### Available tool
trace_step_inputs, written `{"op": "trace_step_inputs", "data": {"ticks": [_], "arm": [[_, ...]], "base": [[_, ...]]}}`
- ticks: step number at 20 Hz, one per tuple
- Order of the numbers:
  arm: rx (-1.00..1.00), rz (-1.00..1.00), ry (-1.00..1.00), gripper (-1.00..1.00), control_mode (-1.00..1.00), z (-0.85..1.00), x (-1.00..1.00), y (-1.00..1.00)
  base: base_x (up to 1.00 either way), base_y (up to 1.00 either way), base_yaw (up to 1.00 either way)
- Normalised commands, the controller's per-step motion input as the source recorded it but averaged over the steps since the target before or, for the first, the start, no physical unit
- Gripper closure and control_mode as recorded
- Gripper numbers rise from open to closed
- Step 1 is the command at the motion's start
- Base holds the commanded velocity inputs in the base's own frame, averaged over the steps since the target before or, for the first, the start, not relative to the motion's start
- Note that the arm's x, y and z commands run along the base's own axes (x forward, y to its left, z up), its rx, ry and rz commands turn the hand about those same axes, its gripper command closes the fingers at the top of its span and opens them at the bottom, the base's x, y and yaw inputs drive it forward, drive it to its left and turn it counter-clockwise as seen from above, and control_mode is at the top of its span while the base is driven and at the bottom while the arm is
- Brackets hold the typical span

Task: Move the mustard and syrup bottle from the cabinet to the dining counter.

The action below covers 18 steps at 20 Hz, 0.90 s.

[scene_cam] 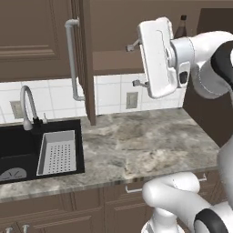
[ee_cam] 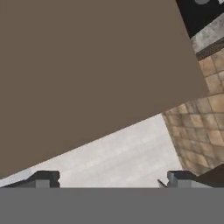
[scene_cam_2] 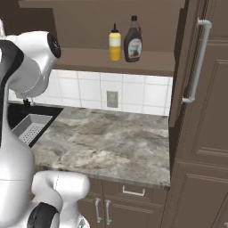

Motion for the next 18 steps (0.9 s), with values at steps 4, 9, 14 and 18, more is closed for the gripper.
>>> {"op": "trace_step_inputs", "data": {"ticks": [4,9,14,18], "arm": [[-0.26,-0.18,-0.42,-1.0,-1.0,0.0,0.0,-0.84],[-0.34,-0.16,-0.5,-1.0,-1.0,0.0,0.0,-0.65],[-0.36,-0.14,-0.46,-1.0,-1.0,0.0,0.01,-0.39],[-0.36,-0.11,-0.4,-1.0,-1.0,0.0,0.02,-0.32]], "base": [[0.0,0.0,0.0],[0.0,0.0,0.0],[0.0,0.0,0.0],[0.0,0.0,0.0]]}}
